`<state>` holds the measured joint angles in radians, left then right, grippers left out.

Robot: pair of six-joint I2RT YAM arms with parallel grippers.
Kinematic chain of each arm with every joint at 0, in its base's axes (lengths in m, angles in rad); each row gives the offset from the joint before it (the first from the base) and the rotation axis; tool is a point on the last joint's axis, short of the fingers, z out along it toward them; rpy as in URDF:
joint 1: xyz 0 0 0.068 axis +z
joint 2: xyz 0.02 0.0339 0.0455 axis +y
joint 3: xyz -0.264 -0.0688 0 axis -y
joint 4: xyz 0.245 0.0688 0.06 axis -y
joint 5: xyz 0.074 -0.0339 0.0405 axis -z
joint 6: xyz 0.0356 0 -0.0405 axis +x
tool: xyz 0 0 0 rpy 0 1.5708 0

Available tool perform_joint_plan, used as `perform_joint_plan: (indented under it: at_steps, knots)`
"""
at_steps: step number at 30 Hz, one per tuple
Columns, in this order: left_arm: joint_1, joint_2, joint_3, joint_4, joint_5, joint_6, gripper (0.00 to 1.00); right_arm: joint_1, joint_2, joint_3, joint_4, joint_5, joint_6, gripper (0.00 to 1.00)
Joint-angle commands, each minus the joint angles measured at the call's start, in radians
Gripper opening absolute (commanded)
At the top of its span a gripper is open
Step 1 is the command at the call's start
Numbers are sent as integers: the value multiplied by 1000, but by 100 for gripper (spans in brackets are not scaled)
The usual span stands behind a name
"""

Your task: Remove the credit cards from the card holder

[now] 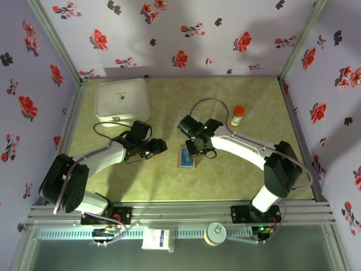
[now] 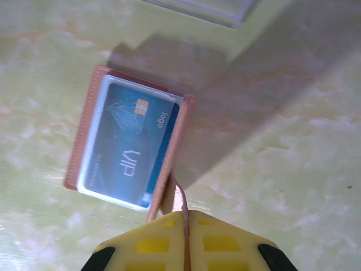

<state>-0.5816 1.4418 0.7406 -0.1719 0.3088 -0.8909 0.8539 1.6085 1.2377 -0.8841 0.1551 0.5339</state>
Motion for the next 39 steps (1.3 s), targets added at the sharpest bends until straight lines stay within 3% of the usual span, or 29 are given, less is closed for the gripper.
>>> perform_joint_plan:
  at_steps: [1, 6, 12, 18, 27, 39]
  knots:
    - [-27, 26, 32, 52, 19, -2, 41, -36, -50, -77, 19, 34, 26, 6]
    - [-51, 56, 44, 66, 34, -21, 31, -88, -104, -186, 66, 33, 52, 8]
    - [-82, 90, 73, 56, 33, -32, 38, -128, -125, -279, 142, 21, 69, 8]
    - [-114, 137, 114, 29, 32, -24, 38, -135, -110, -320, 237, -15, 81, 8]
    - [-126, 167, 135, -10, 14, -1, 22, -135, -65, -317, 331, -73, 102, 9]
    - [-124, 183, 90, -63, -55, 25, 15, -134, -18, -329, 389, -122, 141, 9]
